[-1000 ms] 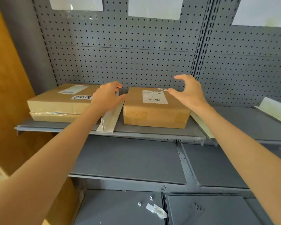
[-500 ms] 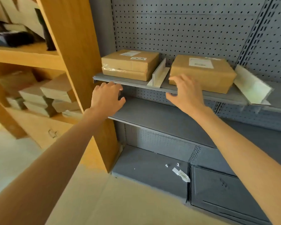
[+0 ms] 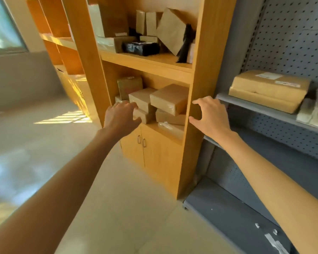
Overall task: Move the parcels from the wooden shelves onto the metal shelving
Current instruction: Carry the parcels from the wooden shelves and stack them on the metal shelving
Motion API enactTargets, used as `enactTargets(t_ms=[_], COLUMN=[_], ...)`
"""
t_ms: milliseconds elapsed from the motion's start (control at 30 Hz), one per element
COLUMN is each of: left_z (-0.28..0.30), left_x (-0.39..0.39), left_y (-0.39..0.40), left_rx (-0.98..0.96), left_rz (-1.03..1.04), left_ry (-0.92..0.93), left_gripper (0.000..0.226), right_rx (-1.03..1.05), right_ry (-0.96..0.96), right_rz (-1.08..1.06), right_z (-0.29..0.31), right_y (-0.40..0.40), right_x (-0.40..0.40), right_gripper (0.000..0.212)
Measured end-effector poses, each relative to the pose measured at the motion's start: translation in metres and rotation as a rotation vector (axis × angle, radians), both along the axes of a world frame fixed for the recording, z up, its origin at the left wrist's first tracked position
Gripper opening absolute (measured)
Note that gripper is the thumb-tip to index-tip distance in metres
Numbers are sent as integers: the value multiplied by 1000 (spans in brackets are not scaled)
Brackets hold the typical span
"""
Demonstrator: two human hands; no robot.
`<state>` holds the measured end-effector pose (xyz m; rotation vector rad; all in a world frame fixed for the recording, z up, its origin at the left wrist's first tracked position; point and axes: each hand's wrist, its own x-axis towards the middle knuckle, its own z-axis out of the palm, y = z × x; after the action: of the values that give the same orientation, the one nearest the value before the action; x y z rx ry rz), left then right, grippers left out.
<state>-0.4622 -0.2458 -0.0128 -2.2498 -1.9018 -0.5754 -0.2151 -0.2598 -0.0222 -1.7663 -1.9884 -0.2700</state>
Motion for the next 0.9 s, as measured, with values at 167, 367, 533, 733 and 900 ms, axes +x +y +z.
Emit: enactTargets(t_ms=[167,367,533,733,900], left_z=[5,1,-10,-13,4], left_x=[-121,-214,-251,-255,-249], left_y=[21,59,113,207,294], left_rx=[-9,-8,-5,11,38], left_rz=[111,157,158,102,29], left_ry=[-3,-25,-46,-43,-17], left_gripper=[40,42,42,43,43], right_rx=[11,1,-22,-16,8], right_ry=[5,-22,-49,-59,-25], right_rz=[111,160,137,48,6], right_z=[1,-4,-13,-20,-15], right_y=[52,107,158,239,318], right_x=[-119,-216,-246,-240,-241], right_gripper=[50,52,52,50,51])
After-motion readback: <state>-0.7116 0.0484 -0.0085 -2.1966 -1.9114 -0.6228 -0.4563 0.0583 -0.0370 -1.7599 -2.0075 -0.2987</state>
